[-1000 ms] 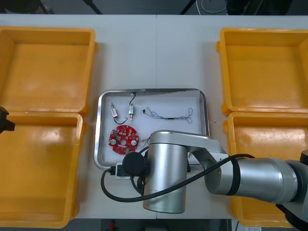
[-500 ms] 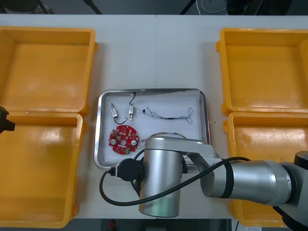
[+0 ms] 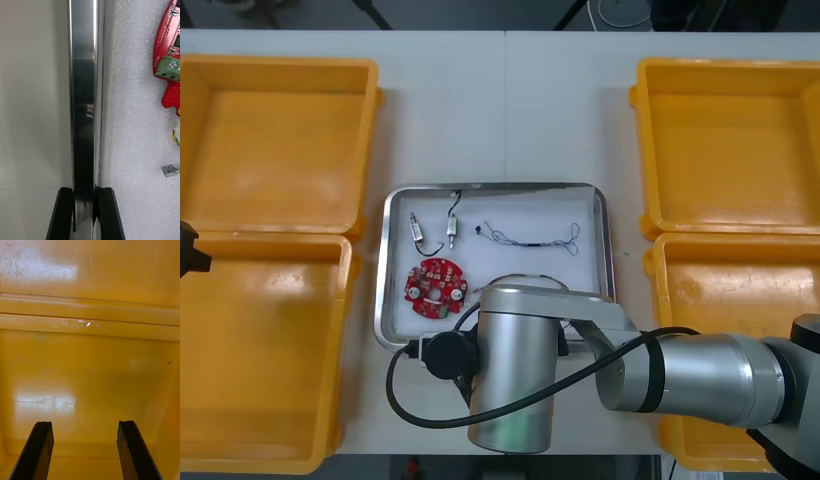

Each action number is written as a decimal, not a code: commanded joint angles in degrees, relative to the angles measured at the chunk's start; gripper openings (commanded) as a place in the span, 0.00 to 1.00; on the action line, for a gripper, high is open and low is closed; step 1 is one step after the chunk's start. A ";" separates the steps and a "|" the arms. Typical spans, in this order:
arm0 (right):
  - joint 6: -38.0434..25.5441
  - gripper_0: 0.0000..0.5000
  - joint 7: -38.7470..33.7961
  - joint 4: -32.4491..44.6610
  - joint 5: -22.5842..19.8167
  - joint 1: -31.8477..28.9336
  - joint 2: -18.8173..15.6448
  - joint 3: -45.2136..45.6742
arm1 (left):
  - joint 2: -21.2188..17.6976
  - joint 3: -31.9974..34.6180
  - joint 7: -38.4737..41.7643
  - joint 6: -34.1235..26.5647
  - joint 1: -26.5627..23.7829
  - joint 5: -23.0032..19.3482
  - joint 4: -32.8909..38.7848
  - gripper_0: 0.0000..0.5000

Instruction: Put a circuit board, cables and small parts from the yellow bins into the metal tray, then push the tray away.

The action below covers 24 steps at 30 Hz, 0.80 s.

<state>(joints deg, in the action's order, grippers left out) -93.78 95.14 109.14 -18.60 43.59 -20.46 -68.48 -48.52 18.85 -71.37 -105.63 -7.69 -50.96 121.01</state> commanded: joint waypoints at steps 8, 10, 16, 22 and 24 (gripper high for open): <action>1.41 0.00 1.28 0.64 4.45 4.04 -2.13 -1.04 | -2.54 1.72 -4.57 0.60 1.10 -0.46 1.78 1.00; 1.41 0.00 1.28 0.20 4.36 5.45 -2.30 -1.04 | -2.54 1.72 -4.57 0.60 1.10 -0.46 1.78 1.00; 1.32 0.00 1.63 -4.55 4.36 10.11 -0.37 -1.04 | -2.54 1.72 -4.57 0.60 1.10 -0.46 1.78 1.00; 1.41 0.00 1.63 -8.68 4.45 14.06 1.47 -1.04 | -2.54 1.72 -4.57 0.60 1.10 -0.46 1.78 1.00; 1.59 0.00 1.72 -9.56 4.45 15.12 1.47 -1.04 | -2.54 1.72 -4.57 0.60 1.10 -0.46 1.78 1.00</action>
<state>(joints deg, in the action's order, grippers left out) -92.71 95.14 100.18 -14.78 54.76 -20.54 -68.80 -48.52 18.85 -71.37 -105.60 -7.69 -50.96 121.03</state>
